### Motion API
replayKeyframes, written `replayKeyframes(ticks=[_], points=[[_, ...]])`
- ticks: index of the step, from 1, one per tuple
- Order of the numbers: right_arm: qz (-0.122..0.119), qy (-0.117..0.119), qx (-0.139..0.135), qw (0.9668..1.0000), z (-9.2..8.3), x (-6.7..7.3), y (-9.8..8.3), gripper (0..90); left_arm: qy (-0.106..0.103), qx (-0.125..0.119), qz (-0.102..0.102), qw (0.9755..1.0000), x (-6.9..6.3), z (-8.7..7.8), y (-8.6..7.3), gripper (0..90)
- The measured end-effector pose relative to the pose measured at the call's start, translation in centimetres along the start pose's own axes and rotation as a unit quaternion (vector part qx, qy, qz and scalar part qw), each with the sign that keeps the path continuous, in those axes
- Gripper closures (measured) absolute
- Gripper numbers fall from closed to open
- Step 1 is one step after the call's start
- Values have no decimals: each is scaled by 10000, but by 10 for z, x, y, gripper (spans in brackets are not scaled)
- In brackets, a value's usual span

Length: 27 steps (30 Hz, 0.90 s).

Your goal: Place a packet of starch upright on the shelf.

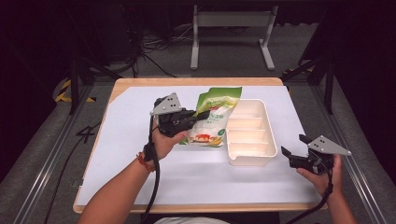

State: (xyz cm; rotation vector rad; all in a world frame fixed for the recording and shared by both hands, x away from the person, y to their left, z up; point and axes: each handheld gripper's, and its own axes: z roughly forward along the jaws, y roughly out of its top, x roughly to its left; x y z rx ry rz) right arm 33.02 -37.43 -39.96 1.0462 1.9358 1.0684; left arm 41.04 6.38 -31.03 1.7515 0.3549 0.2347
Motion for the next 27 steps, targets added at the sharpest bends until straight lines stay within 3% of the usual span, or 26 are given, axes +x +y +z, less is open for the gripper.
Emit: replayKeyframes(ticks=[3,15,23,27], points=[[-3,24,3,10000,0,0,0,192,-53,-41,-64,10000,4,9,3,881],[-10,-8,2,10000,-1,-1,-2,192,-170,-241,-11,9996,18,47,28,881],[-24,-24,10,10000,-2,-1,-2,192,-228,-212,59,9995,24,82,36,881],[-24,-34,-32,10000,-3,-2,-3,192,-281,-204,2,9994,28,102,35,881]])
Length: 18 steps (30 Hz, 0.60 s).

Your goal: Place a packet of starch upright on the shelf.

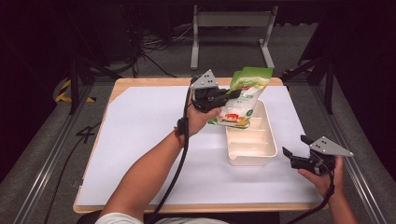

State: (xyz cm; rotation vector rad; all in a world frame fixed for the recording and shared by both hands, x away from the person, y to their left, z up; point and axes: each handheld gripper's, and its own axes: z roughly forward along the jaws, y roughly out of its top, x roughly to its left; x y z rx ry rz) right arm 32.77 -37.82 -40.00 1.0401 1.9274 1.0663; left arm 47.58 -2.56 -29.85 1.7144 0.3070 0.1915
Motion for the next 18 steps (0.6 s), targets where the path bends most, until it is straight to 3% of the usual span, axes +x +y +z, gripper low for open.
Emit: replayKeyframes(ticks=[9,14,18], points=[[-21,14,3,10000,0,0,-1,192,-86,-116,-160,9998,4,35,-9,880],[-24,31,-7,10000,-1,0,-1,192,12,-72,-155,9999,3,48,-14,880],[-22,27,7,10000,-1,0,-1,192,116,-192,-313,9993,5,57,-22,880]])
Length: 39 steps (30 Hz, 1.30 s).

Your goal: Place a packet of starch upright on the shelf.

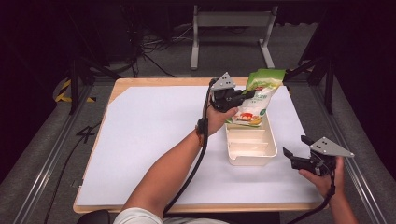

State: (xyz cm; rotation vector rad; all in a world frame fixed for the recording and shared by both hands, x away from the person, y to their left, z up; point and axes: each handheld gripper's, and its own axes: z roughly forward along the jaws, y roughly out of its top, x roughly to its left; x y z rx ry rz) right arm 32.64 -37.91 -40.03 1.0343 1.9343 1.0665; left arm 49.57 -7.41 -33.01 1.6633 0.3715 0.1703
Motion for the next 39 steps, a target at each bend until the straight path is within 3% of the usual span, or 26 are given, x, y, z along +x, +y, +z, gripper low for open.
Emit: replayKeyframes(ticks=[2,5,11,14,21,26,31,39], points=[[4,0,-2,10000,0,0,0,192,40,-4,-12,10000,1,4,-4,880],[13,-12,2,10000,0,0,0,192,8,-40,-193,9998,3,9,-13,880],[43,7,25,10000,0,-1,-1,192,-38,-3,-247,9997,2,20,-27,878],[26,13,19,10000,0,-1,-1,192,-101,-25,-395,9992,4,20,-36,877],[15,10,12,10000,1,-2,-1,192,-197,67,-421,9989,8,16,-51,872],[30,18,37,10000,1,-1,-1,192,-208,291,-268,9990,14,9,-58,870],[45,23,38,10000,2,-1,-1,191,-173,328,-329,9988,18,2,-68,869],[50,41,71,10000,3,0,-1,191,-104,517,-128,9985,15,2,-66,869]])
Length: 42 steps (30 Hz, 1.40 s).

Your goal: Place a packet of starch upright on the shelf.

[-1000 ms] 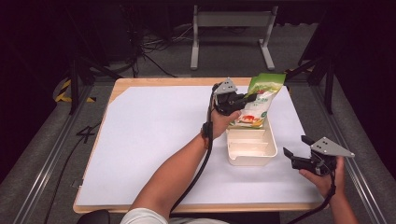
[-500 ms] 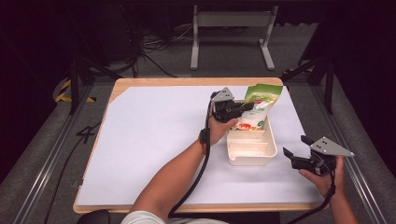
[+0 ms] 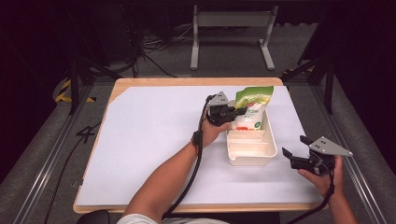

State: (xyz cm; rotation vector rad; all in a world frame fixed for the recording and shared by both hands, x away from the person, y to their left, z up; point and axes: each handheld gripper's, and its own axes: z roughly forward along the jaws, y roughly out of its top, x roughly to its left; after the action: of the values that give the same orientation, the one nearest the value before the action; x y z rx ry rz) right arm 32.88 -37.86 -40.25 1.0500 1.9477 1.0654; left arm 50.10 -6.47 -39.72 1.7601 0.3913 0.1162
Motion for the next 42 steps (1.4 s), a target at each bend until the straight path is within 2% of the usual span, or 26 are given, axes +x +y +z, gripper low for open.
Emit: replayKeyframes(ticks=[7,9,11,13,15,20,29,32,42], points=[[0,11,16,10000,0,0,0,192,54,157,145,9998,-2,4,0,866],[-15,21,28,10000,1,0,0,192,2,183,107,9998,-2,5,-1,864],[-33,29,33,10000,1,1,0,192,-24,233,160,9996,-2,6,-2,860],[-30,33,35,10000,1,1,0,192,-151,275,116,9994,-1,9,-4,847],[-24,30,45,10000,1,1,0,192,-135,296,95,9994,0,9,-4,841],[-35,35,63,10000,1,1,0,192,-63,374,238,9990,-2,11,-3,837],[-63,48,86,9999,2,2,0,191,21,420,283,9987,-3,12,-2,822],[-69,52,92,9999,2,2,0,191,16,415,243,9988,-2,11,-1,808],[-102,81,116,9998,3,3,0,191,264,565,307,9976,-2,9,6,679]])
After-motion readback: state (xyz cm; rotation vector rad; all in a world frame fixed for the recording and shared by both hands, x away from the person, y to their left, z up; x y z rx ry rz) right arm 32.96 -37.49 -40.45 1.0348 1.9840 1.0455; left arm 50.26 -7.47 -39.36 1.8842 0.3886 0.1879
